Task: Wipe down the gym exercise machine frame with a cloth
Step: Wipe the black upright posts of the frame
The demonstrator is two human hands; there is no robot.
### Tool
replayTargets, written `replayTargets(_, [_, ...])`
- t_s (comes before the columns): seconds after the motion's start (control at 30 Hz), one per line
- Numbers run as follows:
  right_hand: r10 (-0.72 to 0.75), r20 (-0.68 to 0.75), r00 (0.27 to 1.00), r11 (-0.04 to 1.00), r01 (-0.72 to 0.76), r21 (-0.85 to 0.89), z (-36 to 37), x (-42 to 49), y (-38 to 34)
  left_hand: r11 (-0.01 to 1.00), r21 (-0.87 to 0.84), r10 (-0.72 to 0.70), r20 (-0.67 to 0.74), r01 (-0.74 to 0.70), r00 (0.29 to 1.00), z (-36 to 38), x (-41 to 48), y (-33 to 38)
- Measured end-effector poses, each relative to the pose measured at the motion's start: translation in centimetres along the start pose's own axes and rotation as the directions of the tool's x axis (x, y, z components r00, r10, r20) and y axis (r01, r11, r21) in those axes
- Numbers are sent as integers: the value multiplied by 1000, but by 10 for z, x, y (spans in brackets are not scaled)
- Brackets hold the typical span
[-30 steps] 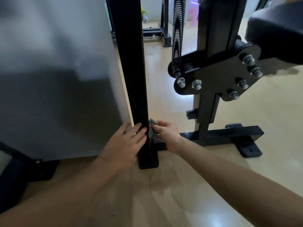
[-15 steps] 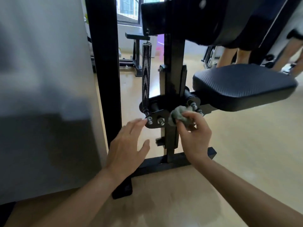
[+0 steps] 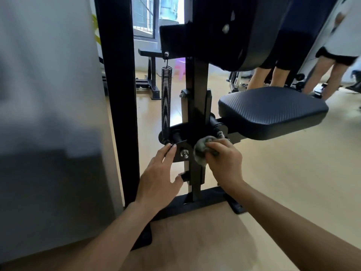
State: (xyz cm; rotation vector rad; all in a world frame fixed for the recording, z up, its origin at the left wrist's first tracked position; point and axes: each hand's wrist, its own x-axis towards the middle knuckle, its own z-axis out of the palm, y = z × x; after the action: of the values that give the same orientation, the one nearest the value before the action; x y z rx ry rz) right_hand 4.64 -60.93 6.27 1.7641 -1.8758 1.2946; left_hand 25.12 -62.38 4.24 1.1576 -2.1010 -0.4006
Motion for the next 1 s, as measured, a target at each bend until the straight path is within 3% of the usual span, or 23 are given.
replayTargets(0.1, [44, -183, 982, 985, -12, 173, -11, 39, -33, 983, -169, -72, 22, 75, 997, -7, 7, 1])
replayTargets(0.2, [69, -228, 971, 954, 3, 300, -7, 63, -54, 950, -290, -126, -12, 117, 992, -16, 15, 7])
replayTargets(0.3, [-34, -112, 993, 984, 53, 172, 5, 49, -53, 889, -439, -168, -54, 127, 984, -30, 23, 19])
replayTargets(0.4, [16, 52, 999, 985, -24, 172, 7, 32, -47, 852, -512, -173, -73, 113, 982, -42, 27, 27])
replayTargets(0.53, [81, 76, 994, 908, -105, 405, -6, 37, -64, 818, -562, -178, -48, 120, 983, -51, 35, 36])
replayTargets(0.7, [-18, 80, 997, 802, -33, 597, -27, 61, -99, 843, -538, -125, -165, 16, 978, -83, 62, 60])
replayTargets(0.83, [-198, -138, 971, 889, 237, 393, -39, 96, -104, 807, -590, -181, -300, -33, 937, -116, 96, 84])
replayTargets(1.0, [-382, -101, 918, 916, 391, 86, -30, 135, -109, 731, -681, -339, -414, -40, 845, -139, 142, 113])
